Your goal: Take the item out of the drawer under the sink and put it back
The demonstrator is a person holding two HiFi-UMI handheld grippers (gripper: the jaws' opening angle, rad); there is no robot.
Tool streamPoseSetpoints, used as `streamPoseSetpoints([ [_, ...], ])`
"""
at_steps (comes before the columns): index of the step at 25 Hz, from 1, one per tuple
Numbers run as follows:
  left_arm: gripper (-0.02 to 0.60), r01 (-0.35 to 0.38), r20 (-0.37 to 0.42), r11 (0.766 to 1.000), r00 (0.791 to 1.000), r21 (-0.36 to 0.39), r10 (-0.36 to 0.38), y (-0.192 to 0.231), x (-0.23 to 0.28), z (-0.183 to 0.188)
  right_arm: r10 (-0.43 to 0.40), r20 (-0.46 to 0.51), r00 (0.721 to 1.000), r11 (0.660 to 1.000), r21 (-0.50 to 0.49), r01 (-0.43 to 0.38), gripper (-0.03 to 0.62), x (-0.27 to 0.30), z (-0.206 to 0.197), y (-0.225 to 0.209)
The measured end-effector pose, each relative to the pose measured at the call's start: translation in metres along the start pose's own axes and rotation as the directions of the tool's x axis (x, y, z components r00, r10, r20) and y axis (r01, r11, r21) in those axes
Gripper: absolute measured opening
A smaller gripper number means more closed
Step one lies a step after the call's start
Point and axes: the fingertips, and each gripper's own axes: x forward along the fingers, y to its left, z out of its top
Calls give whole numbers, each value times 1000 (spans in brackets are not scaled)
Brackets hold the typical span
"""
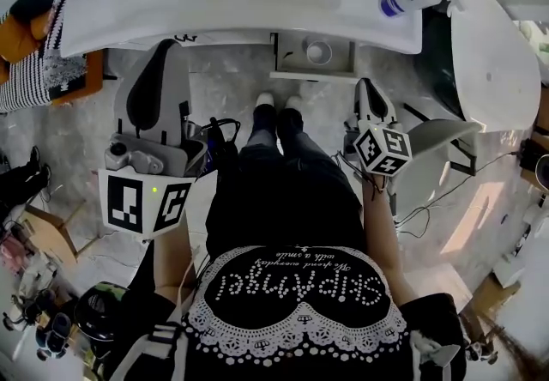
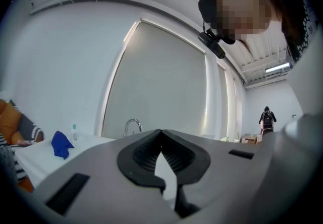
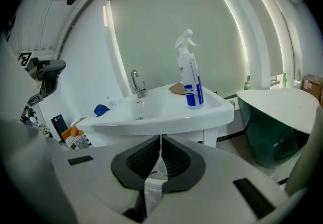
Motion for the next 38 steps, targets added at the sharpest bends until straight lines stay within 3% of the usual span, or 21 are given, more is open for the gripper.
streamPoseSetpoints([
  [4, 5, -34, 52, 999, 998, 2, 34, 12, -5, 18, 27, 18, 999, 1000, -9, -27, 26, 4, 10, 11],
  [8, 5, -21, 71, 1000, 997, -6, 21, 8, -5, 25, 58, 21, 998, 998, -35, -57, 27, 4, 18, 23],
  [18, 5, 67, 71, 998, 995, -12, -66, -16, 8, 24, 95, 4, 995, 995, -39, -95, 26, -3, 12, 30],
  [24, 5, 73, 47, 997, 996, -20, -72, -17, 11, 17, 84, -16, 996, 995, -61, -85, 28, 0, 8, 25],
  [31, 5, 55, 9, 997, 998, -45, -54, -14, 16, 2, 74, -119, 990, 994, -67, -83, 43, 31, -9, 14],
  [33, 5, 49, -7, 997, 999, -55, -49, -13, 17, -4, 95, -157, 983, 993, -59, -106, 99, 44, -16, 13],
  [38, 5, 26, -53, 996, 998, -85, -30, -11, 22, -23, 110, -279, 954, 989, -62, -132, 109, 77, -41, 5],
])
